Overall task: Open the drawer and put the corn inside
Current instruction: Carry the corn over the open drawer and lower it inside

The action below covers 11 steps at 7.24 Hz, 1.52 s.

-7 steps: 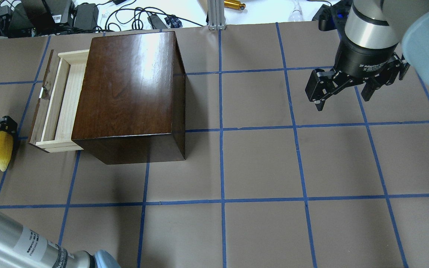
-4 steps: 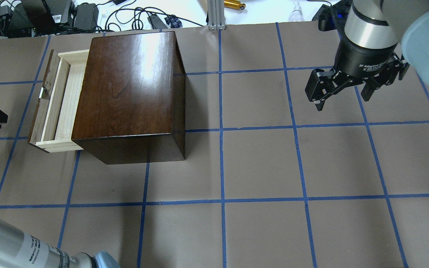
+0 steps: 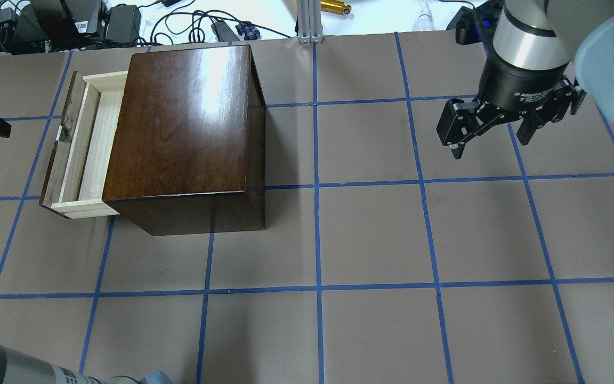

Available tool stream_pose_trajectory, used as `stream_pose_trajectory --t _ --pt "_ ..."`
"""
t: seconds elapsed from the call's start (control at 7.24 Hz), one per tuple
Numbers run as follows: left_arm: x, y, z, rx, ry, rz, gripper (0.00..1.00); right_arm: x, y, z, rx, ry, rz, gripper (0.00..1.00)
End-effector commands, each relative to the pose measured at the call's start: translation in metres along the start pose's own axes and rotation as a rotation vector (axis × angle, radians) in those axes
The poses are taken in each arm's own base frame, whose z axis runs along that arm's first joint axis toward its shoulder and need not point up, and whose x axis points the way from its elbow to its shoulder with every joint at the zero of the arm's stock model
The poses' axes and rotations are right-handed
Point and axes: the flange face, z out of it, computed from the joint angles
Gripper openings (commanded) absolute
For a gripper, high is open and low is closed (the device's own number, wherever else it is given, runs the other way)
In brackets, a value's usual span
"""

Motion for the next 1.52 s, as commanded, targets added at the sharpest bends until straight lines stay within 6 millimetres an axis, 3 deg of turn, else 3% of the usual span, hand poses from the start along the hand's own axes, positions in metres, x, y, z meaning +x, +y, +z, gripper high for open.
stream_pose_trajectory --t 0.0,0.14,0.28,0.55,0.69,0.97,1.24,1.38 --pt "0.085 -0.018 -0.024 0.037 0.014 0.021 0.0 0.0 0.0 0.0 0.001 -0.001 0.0 1.0" --pt "0.121 -0.025 -0.025 0.045 0.036 0.046 0.0 0.0 0.0 0.0 0.001 -0.001 0.0 1.0" --pt "0.143 -0.03 -0.015 0.041 0.074 0.07 0.0 0.0 0.0 0.0 0.001 -0.001 0.0 1.0" --pt "0.151 -0.031 0.006 0.031 0.127 0.077 0.0 0.0 0.0 0.0 0.001 -0.001 0.0 1.0" --pt "0.152 -0.03 0.009 0.027 0.131 0.075 0.99 0.0 0.0 0.0 0.001 -0.001 0.0 1.0" --pt "0.153 -0.029 0.002 0.037 0.127 0.08 1.0 0.0 0.0 0.0 0.001 -0.001 0.0 1.0" --pt "0.162 -0.024 -0.024 0.067 0.113 0.074 1.0 0.0 0.0 0.0 0.001 0.001 0.0 1.0" --pt "0.173 -0.018 -0.048 0.094 0.103 0.065 1.0 0.0 0.0 0.0 0.001 0.001 0.0 1.0"
